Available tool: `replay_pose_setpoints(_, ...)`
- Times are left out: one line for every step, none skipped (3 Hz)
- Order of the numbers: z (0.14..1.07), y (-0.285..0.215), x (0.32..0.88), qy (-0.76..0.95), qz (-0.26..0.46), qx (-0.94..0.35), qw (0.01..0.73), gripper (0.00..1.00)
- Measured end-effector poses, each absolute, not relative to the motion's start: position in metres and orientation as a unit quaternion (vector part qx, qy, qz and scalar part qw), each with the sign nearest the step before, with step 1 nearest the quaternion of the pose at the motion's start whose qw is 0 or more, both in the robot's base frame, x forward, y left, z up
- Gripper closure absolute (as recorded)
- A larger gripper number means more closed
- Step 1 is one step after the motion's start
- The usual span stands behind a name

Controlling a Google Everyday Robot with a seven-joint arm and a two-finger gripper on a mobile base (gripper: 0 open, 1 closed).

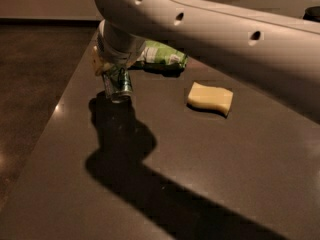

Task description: Place green can upright

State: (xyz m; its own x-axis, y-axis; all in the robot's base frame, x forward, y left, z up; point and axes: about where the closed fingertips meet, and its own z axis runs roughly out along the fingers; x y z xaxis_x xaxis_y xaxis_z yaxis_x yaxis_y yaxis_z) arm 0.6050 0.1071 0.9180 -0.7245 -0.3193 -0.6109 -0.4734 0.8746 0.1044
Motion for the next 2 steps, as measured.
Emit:
replay_pose_setpoints(0.916, 0.094, 0.6, 0.893, 0.132, -0.239, 0.357, 1.0)
replay_pose_setpoints(0.911, 0.081, 0.597, 0.867, 0.138, -0.255, 0.406, 1.0)
